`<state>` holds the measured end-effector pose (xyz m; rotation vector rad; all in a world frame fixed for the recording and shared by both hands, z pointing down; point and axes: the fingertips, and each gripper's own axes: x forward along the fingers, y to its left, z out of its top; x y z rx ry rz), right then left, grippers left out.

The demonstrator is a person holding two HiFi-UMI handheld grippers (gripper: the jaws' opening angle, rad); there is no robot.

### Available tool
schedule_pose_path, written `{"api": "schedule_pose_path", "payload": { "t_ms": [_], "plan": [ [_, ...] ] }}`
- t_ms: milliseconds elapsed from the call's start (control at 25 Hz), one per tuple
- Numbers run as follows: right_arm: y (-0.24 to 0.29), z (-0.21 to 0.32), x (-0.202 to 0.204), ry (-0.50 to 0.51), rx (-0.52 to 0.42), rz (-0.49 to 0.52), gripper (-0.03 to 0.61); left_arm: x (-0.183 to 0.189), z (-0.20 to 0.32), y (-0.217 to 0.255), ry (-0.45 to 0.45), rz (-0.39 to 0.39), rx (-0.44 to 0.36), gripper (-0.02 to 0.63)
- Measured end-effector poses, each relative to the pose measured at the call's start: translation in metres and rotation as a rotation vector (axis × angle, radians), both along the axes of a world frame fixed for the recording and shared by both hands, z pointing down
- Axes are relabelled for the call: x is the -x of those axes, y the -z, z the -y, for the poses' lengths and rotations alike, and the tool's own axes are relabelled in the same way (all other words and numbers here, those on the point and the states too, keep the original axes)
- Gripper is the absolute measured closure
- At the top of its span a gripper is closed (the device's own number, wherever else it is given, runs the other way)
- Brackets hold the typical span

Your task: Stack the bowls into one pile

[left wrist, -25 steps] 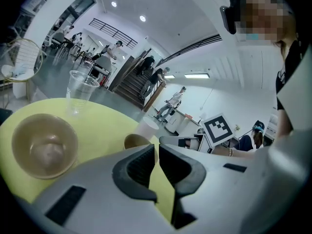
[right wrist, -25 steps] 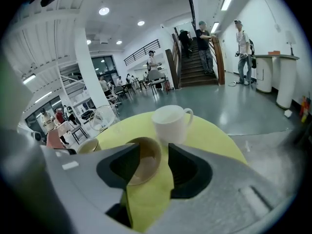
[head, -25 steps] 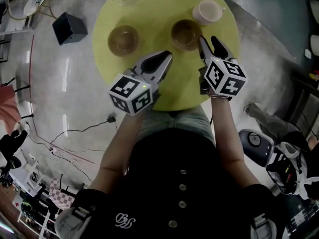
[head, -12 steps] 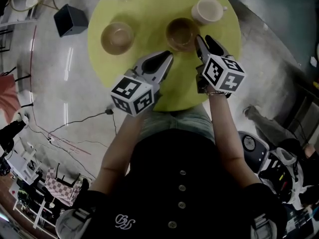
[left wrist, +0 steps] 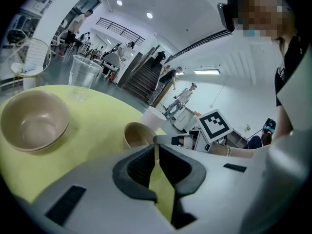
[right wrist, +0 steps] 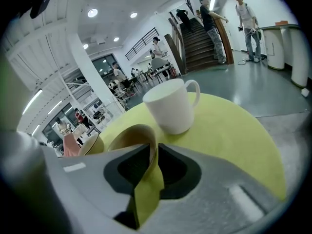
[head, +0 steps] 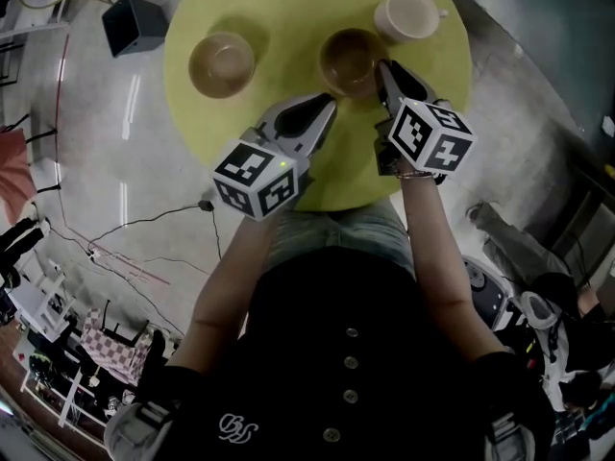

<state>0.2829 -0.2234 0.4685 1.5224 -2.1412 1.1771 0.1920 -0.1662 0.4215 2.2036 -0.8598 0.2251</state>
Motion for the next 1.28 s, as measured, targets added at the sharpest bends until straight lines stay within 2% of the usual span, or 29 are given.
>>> {"api": "schedule_pose_path", "payload": {
  "t_ms": [360,560,800,1280],
  "plan": [
    [-0.012,0.012,0.004,0.005,-0.011,-0.005,0.56,0.002,0.007,-0.015,0.016,0.002,0.005,0.577],
    [0.0,0.013,0.003,0.012,-0.02,-0.018,0.561,0.004,0.009,-0.002,0.03,-0.009,-0.001,0.577],
    [0.001,0.013,0.019,-0.002,-0.015,0.038,0.561,0.028,0.01,0.0,0.056,-0.012,-0.015,0.577],
    [0.041,0.01,0.042,-0.021,-0.078,0.036,0.561,0.052,-0.002,0.023,0.028,-0.025,-0.062,0.577]
  ]
}}
